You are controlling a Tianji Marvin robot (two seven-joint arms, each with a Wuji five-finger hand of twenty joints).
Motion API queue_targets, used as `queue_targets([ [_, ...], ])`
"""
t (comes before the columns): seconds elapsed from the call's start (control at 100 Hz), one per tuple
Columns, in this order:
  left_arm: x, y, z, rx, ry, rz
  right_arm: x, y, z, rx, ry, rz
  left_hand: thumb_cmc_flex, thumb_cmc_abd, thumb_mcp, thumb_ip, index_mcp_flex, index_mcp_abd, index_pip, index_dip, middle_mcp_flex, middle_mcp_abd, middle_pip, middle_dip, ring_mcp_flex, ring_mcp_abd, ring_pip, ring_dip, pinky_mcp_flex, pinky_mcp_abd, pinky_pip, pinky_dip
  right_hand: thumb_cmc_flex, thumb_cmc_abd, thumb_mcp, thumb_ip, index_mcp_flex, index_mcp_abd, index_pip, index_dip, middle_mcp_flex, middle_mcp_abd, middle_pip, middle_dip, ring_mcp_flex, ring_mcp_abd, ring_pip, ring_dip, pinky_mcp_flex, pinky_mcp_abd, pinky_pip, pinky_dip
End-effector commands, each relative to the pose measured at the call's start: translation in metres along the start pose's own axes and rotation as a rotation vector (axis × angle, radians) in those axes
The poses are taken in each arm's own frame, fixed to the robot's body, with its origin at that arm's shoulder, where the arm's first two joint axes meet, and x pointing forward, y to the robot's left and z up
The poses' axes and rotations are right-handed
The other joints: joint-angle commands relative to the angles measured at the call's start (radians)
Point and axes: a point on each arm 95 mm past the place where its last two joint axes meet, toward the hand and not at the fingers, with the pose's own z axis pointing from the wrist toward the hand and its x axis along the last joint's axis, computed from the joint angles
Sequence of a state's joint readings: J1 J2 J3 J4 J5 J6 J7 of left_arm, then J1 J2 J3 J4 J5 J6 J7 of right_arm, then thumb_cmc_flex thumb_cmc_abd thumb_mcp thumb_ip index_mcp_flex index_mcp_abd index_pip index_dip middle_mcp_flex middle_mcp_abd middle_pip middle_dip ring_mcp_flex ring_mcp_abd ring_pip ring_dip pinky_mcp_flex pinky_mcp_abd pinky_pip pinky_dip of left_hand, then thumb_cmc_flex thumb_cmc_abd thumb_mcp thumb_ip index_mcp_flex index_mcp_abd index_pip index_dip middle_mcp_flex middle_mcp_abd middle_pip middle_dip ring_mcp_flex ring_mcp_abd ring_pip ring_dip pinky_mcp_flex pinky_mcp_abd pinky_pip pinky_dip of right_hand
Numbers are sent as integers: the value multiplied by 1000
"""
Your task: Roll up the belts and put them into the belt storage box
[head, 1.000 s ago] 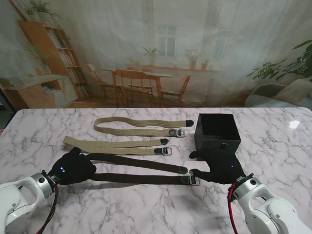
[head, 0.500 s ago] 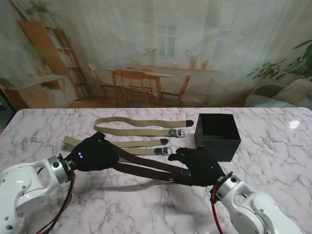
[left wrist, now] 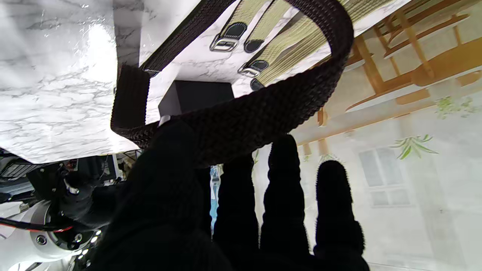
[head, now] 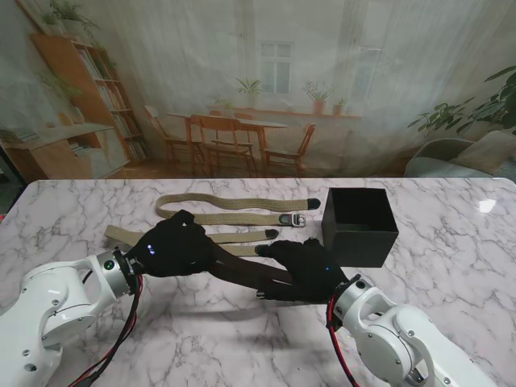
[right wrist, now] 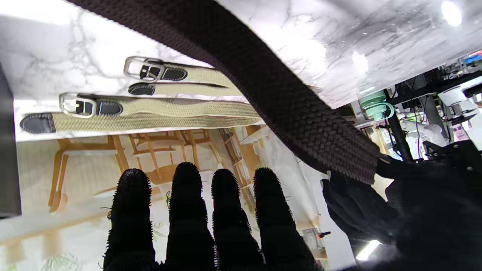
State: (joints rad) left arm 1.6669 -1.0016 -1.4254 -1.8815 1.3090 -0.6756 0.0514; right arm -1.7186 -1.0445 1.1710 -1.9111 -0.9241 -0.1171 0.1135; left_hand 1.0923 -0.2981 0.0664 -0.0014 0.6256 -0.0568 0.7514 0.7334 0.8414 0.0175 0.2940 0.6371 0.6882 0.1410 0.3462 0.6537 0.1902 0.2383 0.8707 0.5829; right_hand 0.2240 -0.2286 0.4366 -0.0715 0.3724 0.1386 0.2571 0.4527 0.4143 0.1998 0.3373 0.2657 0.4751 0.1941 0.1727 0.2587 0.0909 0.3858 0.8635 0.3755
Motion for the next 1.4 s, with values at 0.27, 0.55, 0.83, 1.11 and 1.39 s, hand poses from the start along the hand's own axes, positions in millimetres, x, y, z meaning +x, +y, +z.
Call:
queue_targets([
  [0.27,12,-8,5,44,48,-9,15,-6,17,36,19,21,47,1,42,8,17,-3,28,35,13,13,-11,15,10,16,25,10,-10,19,23,21,-49,-71,63,-23,134,-13,90,87,-110,13,-23,-46,-100,-20,-85,-42,-67,-14,-101,-11],
  [0.55,12,-8,3,44,43,-1,20,-12,12,123,14,74,46,1,41,8,18,-4,27,39,13,10,-11,15,10,16,25,10,-11,21,21,20,218,-94,-7,11,449,-283,531,340,220,-44,63,49,83,-11,9,9,-49,26,-151,-48],
  [0.83,3,4,-3,7,0,11,14,-12,4,89,23,74,46,3,40,8,16,-5,24,40,11,10,-12,14,9,15,23,9,-11,20,19,19,308,-233,297,-119,547,-354,891,293,677,-120,192,165,548,-68,200,113,278,-128,135,-19],
  [1.11,-4,20,-12,-49,-41,16,0,-8,-14,56,-34,62,47,4,38,8,18,-7,23,40,12,9,-12,14,9,16,23,9,-11,21,16,17,141,-252,384,-51,690,-309,899,371,962,-104,514,315,830,-56,498,220,397,-112,326,-32],
  [1.39,-7,31,-10,-96,-57,5,-16,-5,-34,14,-105,-8,47,4,38,9,18,-9,22,40,11,8,-13,13,9,15,22,8,-11,21,14,16,349,-258,338,-154,522,-333,793,15,868,-97,433,299,758,-64,392,203,357,-127,303,-38],
])
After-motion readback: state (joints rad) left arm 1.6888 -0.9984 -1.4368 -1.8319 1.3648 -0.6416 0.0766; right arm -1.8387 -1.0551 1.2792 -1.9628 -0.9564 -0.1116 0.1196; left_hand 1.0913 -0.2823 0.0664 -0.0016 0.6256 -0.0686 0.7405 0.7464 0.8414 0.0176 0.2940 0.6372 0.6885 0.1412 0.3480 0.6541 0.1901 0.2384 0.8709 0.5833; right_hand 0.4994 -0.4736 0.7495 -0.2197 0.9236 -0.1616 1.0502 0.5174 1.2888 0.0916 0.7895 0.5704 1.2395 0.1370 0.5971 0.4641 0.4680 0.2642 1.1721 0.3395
